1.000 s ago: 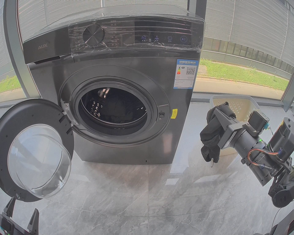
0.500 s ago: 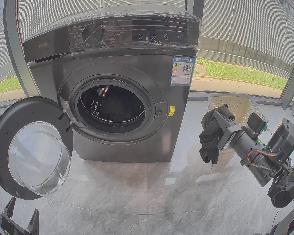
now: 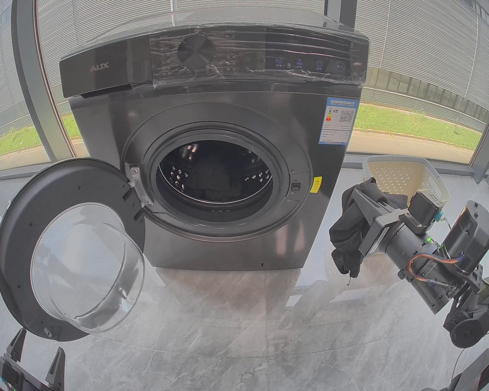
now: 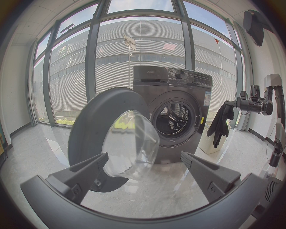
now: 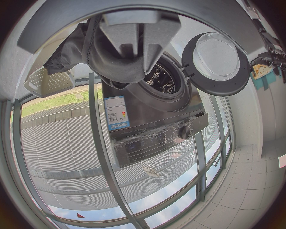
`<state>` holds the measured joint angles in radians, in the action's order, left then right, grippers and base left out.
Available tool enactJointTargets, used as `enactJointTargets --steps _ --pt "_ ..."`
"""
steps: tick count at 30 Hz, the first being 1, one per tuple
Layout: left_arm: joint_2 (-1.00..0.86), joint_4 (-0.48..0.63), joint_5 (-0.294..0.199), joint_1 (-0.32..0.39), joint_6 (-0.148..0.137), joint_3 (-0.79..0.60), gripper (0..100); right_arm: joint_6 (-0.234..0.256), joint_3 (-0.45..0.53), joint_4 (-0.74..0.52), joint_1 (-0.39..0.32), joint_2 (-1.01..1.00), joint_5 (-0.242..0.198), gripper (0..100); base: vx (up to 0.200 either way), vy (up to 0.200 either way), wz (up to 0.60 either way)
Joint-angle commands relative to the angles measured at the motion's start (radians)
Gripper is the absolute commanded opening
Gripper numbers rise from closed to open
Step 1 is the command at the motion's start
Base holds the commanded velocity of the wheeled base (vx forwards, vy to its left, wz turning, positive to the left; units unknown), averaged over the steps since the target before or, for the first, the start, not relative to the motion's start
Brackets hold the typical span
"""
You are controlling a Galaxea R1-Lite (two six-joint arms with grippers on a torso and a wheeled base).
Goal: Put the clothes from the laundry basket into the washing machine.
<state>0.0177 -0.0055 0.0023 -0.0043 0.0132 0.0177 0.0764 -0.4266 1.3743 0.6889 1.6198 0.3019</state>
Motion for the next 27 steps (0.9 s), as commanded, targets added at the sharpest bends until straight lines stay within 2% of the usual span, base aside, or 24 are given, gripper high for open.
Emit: enactJointTargets --steps 1,6,27 --pt "-0.016 -0.001 0.001 0.001 0.001 -0.016 100 0.0 0.025 0.0 0.017 0.003 -0.006 0 0.0 0.0 0.0" --pt "-0.016 -0.001 0.001 0.0 0.001 -0.016 100 0.002 0.029 0.006 0.037 0.008 -0.029 0 0.0 0.0 0.0" --pt "-0.016 -0.001 0.001 0.0 0.001 -0.016 100 0.002 0.015 0.031 0.046 0.037 -0.029 0 0.0 0.0 0.0"
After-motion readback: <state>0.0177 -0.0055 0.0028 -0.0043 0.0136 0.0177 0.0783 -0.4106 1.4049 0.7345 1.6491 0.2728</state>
